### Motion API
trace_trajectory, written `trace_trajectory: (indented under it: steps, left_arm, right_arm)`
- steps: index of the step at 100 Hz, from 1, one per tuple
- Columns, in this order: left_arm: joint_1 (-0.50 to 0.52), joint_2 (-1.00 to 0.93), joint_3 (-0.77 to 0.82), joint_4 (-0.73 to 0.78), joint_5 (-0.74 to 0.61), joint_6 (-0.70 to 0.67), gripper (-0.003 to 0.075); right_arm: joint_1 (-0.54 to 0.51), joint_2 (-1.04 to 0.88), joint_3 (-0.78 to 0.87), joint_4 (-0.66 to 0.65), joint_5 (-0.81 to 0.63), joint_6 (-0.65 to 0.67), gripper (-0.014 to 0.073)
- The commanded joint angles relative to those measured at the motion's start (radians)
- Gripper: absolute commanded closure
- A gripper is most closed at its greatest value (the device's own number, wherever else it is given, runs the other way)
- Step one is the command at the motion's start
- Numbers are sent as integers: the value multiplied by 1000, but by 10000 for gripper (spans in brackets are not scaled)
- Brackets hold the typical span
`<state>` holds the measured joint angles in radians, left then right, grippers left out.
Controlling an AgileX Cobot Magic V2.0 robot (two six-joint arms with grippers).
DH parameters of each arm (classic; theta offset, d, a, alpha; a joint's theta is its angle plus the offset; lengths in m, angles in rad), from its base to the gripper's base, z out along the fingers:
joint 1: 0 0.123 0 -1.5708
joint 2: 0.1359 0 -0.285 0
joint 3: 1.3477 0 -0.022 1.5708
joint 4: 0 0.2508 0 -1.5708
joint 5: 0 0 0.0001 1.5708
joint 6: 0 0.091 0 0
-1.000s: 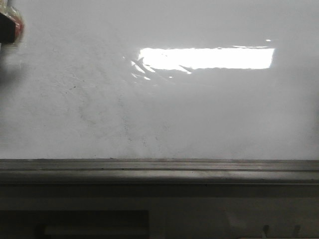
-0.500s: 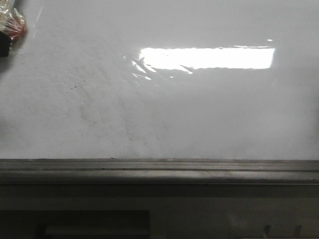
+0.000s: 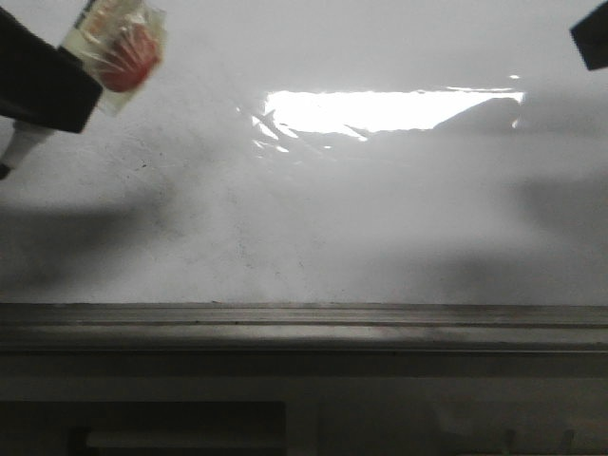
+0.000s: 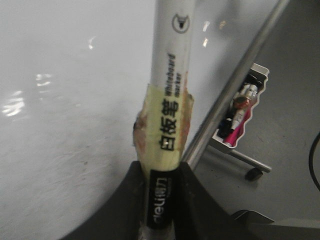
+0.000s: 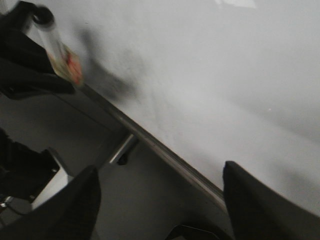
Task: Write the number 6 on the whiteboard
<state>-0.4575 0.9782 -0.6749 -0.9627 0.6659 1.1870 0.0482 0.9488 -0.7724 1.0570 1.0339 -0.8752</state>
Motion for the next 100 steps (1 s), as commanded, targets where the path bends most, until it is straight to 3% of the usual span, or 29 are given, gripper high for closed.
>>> trace_trajectory:
  steps: [1, 19, 30, 76, 87, 100]
  left_arm:
    - [-82, 14, -35, -22, -78, -25, 741]
    - [-244, 99, -60, -6, -191, -39, 741]
    - [-293, 151, -85, 8, -218, -54, 741]
    - [-311, 218, -164, 15, -247, -54, 741]
    - [-311, 218, -164, 15, -252, -54, 741]
    - [-311, 218, -164, 15, -253, -54, 741]
  right_arm:
    - [22, 58, -89, 88, 55, -36, 126]
    - [150, 177, -206, 56, 53, -36, 126]
    - [208, 225, -268, 13, 25, -16, 126]
    - [256, 339, -330, -48, 67, -1, 127]
    - [265, 344, -339, -48, 69, -6, 210]
    - [279, 348, -342, -48, 53, -26, 368]
